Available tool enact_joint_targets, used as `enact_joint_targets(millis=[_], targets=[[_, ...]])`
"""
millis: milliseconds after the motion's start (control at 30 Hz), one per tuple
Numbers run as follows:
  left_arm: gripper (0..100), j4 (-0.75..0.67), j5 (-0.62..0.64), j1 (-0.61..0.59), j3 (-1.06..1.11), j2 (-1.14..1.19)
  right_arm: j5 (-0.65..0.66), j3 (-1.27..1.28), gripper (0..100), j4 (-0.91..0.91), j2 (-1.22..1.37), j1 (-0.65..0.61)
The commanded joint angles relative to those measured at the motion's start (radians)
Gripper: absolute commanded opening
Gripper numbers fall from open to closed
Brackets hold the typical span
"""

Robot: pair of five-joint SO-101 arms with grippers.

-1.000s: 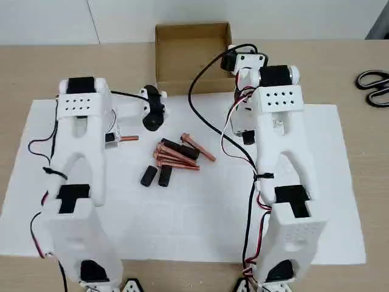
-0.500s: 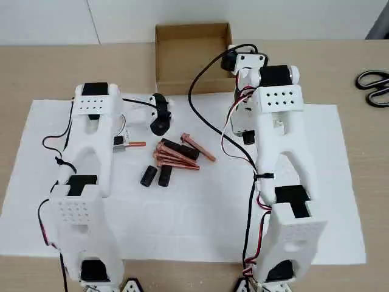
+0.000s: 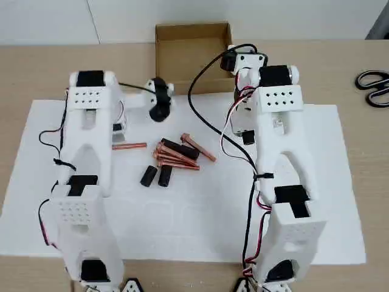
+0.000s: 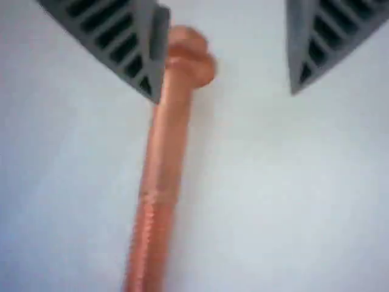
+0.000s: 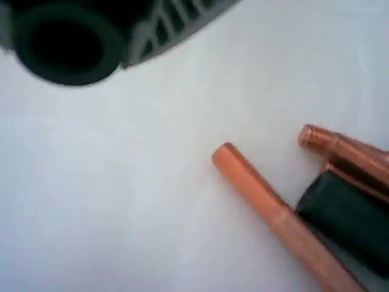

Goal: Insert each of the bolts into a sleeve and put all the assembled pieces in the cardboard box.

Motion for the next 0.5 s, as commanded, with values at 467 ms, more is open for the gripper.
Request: enact_joint_targets(millis=[467], targets=[[13, 0.063, 1.72, -0.061, 0.008, -0.27, 0.002, -0.055, 0.3, 0.013, -0.07, -0.001]])
